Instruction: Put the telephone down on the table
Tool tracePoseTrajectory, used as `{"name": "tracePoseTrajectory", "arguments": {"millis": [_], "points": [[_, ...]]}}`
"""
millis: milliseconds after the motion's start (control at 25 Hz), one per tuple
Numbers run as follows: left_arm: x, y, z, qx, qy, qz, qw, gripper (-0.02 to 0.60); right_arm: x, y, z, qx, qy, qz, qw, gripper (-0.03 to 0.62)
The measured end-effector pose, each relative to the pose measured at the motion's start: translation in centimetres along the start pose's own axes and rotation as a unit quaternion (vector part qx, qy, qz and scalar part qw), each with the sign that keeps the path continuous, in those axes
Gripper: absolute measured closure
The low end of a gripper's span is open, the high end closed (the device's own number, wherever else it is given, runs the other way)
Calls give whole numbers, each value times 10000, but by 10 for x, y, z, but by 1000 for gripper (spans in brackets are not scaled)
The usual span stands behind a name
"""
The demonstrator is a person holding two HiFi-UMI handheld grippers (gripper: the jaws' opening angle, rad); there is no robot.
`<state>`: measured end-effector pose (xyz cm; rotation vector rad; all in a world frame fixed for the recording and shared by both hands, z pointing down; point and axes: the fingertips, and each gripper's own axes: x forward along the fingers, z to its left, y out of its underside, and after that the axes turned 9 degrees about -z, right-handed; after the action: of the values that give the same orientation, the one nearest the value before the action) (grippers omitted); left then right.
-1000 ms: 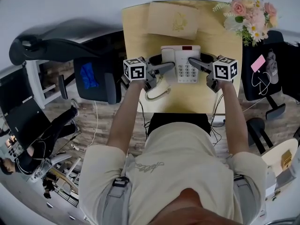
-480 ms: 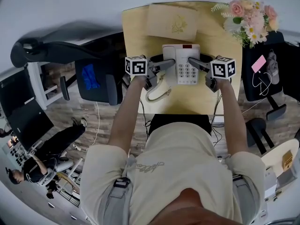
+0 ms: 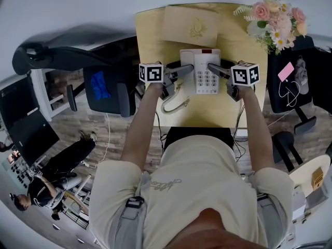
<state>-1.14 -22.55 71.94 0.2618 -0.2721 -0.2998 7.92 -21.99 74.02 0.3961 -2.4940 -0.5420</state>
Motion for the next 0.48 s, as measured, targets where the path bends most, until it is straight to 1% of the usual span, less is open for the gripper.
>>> {"name": "tracePoseTrajectory", "arguments": {"millis": [160,280,480], "points": [[-2,0,-1,6,-98,-41,9999,196,-1,-1,2,-217,173,129,9995,349],[-2,1,-1,14,-164,19,9999,196,-1,0,2,-191,219,131,9995,349],[-4,3,-4,82,-135,24,9999,196,-3,0,5,-251,218,124,9994,349]]}}
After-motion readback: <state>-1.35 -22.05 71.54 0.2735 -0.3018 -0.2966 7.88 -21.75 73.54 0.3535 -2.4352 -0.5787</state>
